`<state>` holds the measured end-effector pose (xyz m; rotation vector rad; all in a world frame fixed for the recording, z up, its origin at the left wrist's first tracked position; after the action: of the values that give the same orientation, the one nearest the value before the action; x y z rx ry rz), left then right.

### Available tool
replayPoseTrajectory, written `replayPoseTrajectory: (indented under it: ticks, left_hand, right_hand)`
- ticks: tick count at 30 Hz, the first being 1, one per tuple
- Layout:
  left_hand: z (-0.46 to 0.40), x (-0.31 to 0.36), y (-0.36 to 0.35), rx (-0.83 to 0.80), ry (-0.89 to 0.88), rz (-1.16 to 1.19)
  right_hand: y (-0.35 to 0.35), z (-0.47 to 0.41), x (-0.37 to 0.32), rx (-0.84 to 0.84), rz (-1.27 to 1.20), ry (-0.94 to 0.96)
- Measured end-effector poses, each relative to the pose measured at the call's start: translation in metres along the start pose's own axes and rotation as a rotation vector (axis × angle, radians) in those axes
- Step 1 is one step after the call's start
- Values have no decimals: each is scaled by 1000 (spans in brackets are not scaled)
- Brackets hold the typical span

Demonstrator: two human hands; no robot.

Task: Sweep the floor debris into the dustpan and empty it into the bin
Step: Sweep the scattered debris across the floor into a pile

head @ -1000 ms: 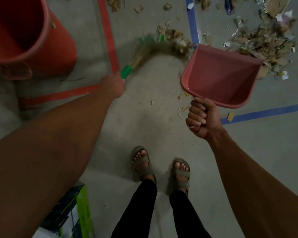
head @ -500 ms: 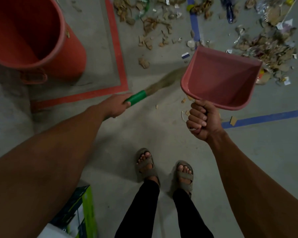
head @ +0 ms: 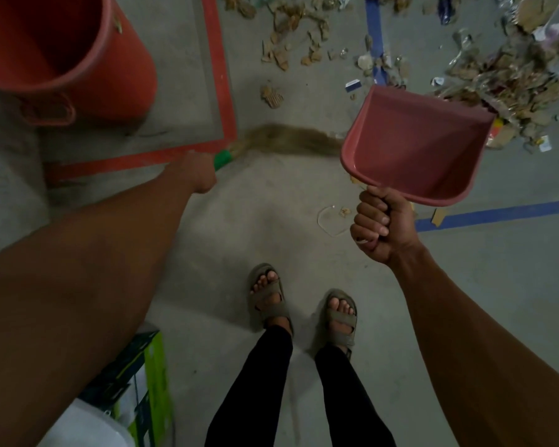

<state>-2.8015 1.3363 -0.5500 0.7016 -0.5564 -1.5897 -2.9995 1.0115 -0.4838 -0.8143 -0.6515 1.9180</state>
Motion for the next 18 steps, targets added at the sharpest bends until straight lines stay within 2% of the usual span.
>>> replayPoseTrajectory:
  ticks: [5, 9, 11, 14, 16, 18]
  left_hand:
    - [-18, 13, 26, 206, 60, 198]
    - [-7, 13, 47, 280, -32, 372]
    - [3, 9, 44, 228, -68, 519]
    - [18, -2, 29, 36, -110, 638]
    - [27, -6, 21, -112, -136, 581]
    - [30, -8, 16, -211, -92, 431]
  right_hand:
    - [-5, 0, -4, -24, -6, 6]
    - [-15, -1, -11, -41, -14, 21]
    - [-19, 0, -14, -38, -6, 31]
    - [-22, 1, -16, -40, 3, 31]
    - [-23, 2, -16, -43, 4, 26]
    - [-22, 3, -15, -40, 16, 20]
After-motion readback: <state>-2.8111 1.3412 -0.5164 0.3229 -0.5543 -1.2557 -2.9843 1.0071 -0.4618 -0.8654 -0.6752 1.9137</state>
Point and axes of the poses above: each hand's wrist, its own z-axis away from the middle knuckle, its own y-axis out of the back of the hand, x = y × z, the point moved 1 cm from there along -z, towards the middle knuckle, and after that the axes turned 11 degrees about y, right-handed, at the moved point
